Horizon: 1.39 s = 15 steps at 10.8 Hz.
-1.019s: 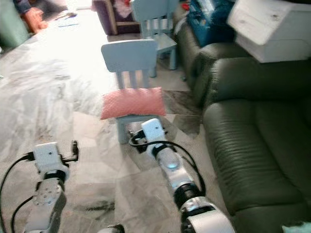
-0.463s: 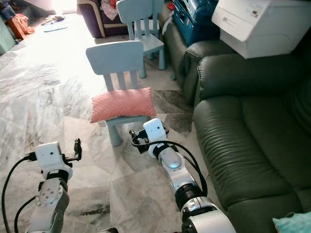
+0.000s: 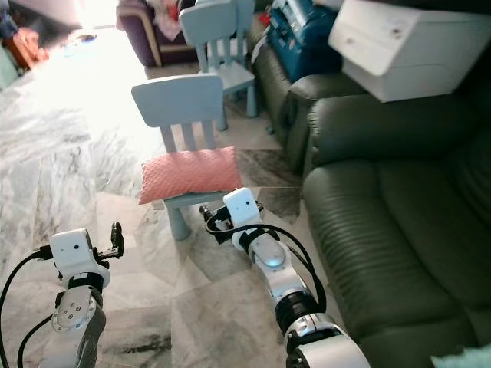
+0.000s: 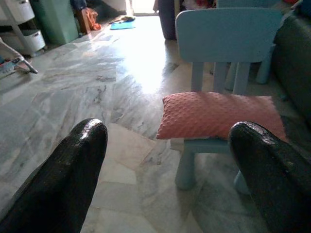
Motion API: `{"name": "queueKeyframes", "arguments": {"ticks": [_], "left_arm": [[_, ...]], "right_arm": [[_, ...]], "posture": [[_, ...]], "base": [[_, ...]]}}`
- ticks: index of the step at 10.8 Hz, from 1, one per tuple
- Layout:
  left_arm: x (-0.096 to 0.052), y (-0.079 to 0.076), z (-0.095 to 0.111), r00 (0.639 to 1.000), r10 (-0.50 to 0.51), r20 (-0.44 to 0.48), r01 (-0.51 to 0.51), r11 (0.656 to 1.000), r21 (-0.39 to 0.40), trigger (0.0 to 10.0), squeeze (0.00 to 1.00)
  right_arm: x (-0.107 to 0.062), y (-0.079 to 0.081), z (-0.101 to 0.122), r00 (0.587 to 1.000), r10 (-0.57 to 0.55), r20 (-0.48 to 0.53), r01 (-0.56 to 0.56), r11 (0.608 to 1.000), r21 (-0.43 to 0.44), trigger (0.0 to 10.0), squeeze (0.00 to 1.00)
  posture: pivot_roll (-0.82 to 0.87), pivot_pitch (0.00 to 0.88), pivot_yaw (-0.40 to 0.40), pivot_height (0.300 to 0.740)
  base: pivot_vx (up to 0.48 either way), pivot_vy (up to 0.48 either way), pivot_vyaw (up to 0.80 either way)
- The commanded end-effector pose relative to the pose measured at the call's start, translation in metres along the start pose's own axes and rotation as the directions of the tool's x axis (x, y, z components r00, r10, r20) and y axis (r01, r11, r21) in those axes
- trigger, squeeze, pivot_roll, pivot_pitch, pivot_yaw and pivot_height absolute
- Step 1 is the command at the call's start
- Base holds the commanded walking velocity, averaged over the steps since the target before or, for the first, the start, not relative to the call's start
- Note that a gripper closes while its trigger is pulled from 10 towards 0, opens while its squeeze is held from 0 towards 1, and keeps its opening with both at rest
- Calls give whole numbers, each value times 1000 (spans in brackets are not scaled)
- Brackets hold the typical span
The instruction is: Move the pillow to the sofa
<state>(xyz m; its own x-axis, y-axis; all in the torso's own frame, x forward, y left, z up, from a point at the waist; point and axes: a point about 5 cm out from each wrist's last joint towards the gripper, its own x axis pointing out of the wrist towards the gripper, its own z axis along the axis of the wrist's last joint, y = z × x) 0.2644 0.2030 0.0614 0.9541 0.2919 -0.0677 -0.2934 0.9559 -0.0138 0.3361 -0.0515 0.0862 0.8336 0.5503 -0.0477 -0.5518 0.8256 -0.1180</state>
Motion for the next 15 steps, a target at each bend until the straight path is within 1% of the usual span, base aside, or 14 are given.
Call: {"name": "queueKeyframes", "arguments": {"ticks": [1,6,10,11,13,14,15], "left_arm": [[0,5,2,1000,14,13,-14,1000,11,10000,0],[-1,4,1,1000,20,8,-21,1000,14,10000,0],[-1,5,0,999,37,5,-37,999,13,10000,0],[0,6,-2,997,73,-16,-73,997,-2,10000,0],[1,5,-3,997,68,-31,-68,998,-6,10000,0],[-1,6,-4,995,80,-54,-81,997,-11,10000,0],[-1,7,-4,994,93,-60,-93,996,6,10000,0]], "right_arm": [[0,5,1,1000,15,12,-15,1000,4,10000,0],[0,8,1,999,31,20,-32,999,29,10000,0],[1,8,1,999,36,20,-36,999,33,10000,0],[0,8,1,999,38,20,-39,999,32,10000,0],[0,8,1,999,42,19,-43,999,24,10000,0],[0,9,1,999,49,22,-50,999,12,10000,0],[0,8,1,999,48,22,-49,999,13,10000,0]], "posture": [[-108,115,40,740],[-105,114,40,740],[-104,110,40,740],[-105,110,40,740],[-106,110,39,740],[-106,109,39,740],[-106,108,40,740]], "base": [[431,0,0],[434,0,0],[427,0,0],[0,0,0],[0,0,0],[0,0,0],[0,0,613]]}}
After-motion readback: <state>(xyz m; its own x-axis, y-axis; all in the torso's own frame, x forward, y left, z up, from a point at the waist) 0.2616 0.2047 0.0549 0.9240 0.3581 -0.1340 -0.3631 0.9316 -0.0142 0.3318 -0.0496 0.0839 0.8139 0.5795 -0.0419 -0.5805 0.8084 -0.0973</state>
